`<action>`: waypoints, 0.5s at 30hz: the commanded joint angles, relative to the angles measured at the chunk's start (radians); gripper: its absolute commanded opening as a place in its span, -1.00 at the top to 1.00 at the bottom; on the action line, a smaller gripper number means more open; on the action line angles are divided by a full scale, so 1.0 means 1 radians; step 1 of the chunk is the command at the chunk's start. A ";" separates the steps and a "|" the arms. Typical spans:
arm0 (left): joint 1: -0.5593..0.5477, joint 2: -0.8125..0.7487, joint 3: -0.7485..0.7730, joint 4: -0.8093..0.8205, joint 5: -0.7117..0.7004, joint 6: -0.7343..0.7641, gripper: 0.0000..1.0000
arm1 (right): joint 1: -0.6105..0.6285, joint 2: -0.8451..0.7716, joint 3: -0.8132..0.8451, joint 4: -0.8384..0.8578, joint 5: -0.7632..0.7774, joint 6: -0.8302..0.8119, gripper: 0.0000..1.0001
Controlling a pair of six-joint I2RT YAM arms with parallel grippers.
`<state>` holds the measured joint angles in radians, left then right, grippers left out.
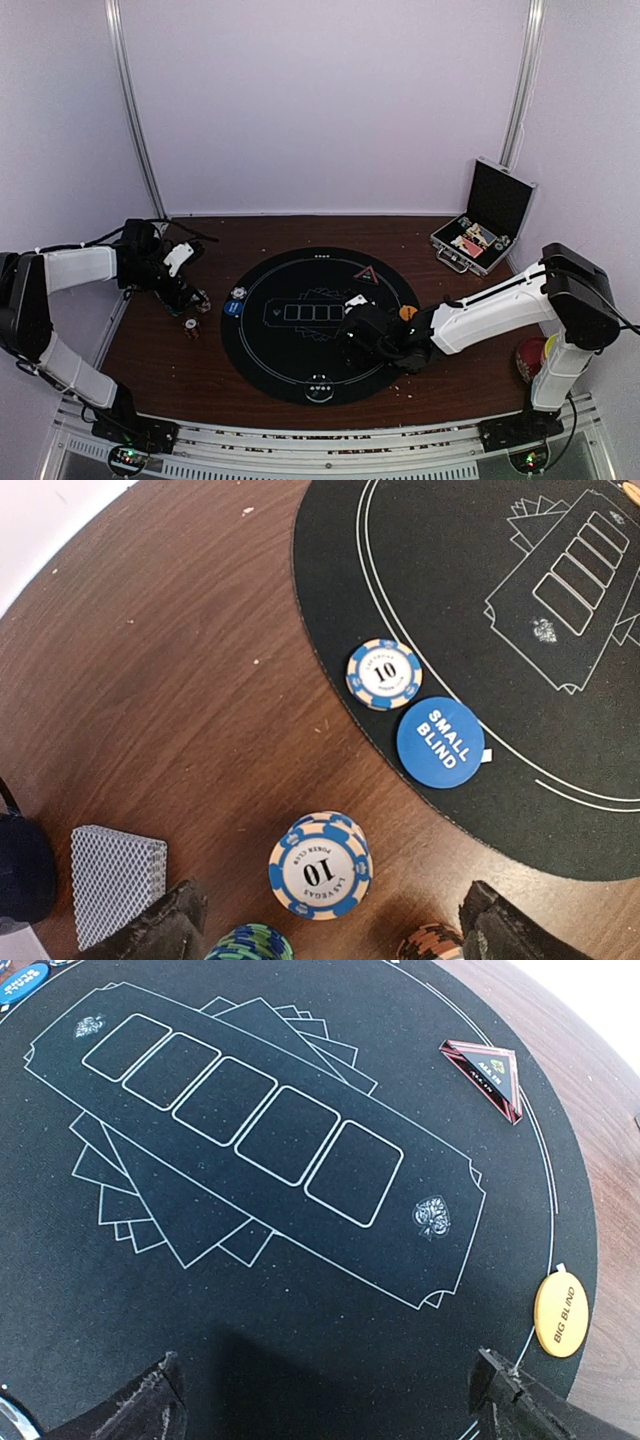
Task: Distribute texas hold em gaming equipment
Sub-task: Pick up the pile of poker chips from the pile of poker chips.
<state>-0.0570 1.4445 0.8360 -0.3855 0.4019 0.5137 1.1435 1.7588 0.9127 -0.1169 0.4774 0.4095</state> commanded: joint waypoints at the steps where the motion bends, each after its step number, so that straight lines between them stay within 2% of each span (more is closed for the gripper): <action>1: 0.004 0.041 0.010 0.062 -0.013 -0.012 -0.79 | 0.010 0.001 0.022 -0.009 0.034 -0.009 -1.00; 15: 0.003 0.124 0.028 0.100 -0.035 -0.039 -0.59 | 0.016 0.008 0.029 -0.010 0.035 -0.012 -1.00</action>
<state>-0.0570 1.5490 0.8402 -0.3218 0.3664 0.4870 1.1507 1.7588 0.9142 -0.1177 0.4774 0.3996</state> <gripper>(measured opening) 0.811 0.999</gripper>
